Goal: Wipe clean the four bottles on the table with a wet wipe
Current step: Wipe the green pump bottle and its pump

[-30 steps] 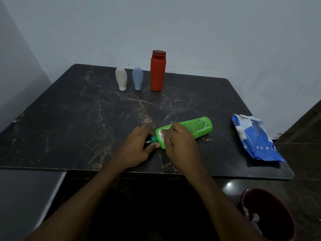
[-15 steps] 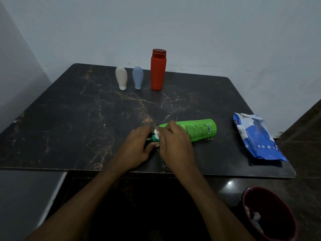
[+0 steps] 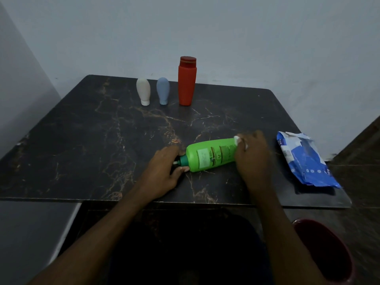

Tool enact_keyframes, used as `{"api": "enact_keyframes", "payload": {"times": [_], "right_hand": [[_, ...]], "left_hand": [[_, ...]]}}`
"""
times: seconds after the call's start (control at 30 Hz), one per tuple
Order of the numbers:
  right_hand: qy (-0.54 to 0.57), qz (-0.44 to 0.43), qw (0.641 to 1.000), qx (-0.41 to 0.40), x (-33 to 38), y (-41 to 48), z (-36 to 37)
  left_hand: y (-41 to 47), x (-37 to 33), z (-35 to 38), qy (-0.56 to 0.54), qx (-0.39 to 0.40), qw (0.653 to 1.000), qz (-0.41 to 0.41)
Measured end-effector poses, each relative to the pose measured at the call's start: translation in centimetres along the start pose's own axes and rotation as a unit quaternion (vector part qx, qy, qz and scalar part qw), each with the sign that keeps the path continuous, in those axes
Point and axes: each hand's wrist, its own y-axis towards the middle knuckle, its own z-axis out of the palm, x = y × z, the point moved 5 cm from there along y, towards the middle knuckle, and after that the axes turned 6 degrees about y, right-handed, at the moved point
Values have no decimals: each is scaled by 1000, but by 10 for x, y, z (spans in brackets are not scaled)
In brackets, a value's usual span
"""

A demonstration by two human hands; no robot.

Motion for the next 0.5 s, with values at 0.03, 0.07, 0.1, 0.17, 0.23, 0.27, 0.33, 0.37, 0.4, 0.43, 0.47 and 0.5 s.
{"api": "enact_keyframes", "payload": {"times": [0.03,0.07,0.1,0.17,0.23,0.27,0.33,0.37,0.4,0.43,0.47,0.5], "right_hand": [[-6,-18,1000,10,16,-8,6],[-6,-50,999,20,36,-18,13],[-3,-90,995,31,56,-30,20],[2,-144,988,61,86,-50,31],[7,-163,983,80,93,-54,33],[16,-164,983,78,90,-49,29],[20,-137,988,65,70,-33,18],[4,-112,992,63,52,-22,12],[-12,-82,995,63,33,-9,5],[-22,-48,997,60,13,3,-2],[-27,-20,998,51,-3,14,-9],[-34,4,999,41,-14,22,-14]], "left_hand": [[0,0,0,2,-2,1000,1],[0,-1,-1,4,-3,1000,2],[-1,-1,-1,8,-4,1000,3],[-1,-2,-2,11,-1,1000,5],[-1,-2,-1,12,2,1000,7],[-1,-2,-1,14,1,1000,9],[-2,-2,0,19,-3,1000,12],[-2,-2,0,20,-6,1000,15],[-2,-2,1,21,-8,1000,18],[-2,-2,1,23,-9,999,21],[-1,-2,2,24,-11,999,24],[-1,-2,2,25,-12,999,26]]}}
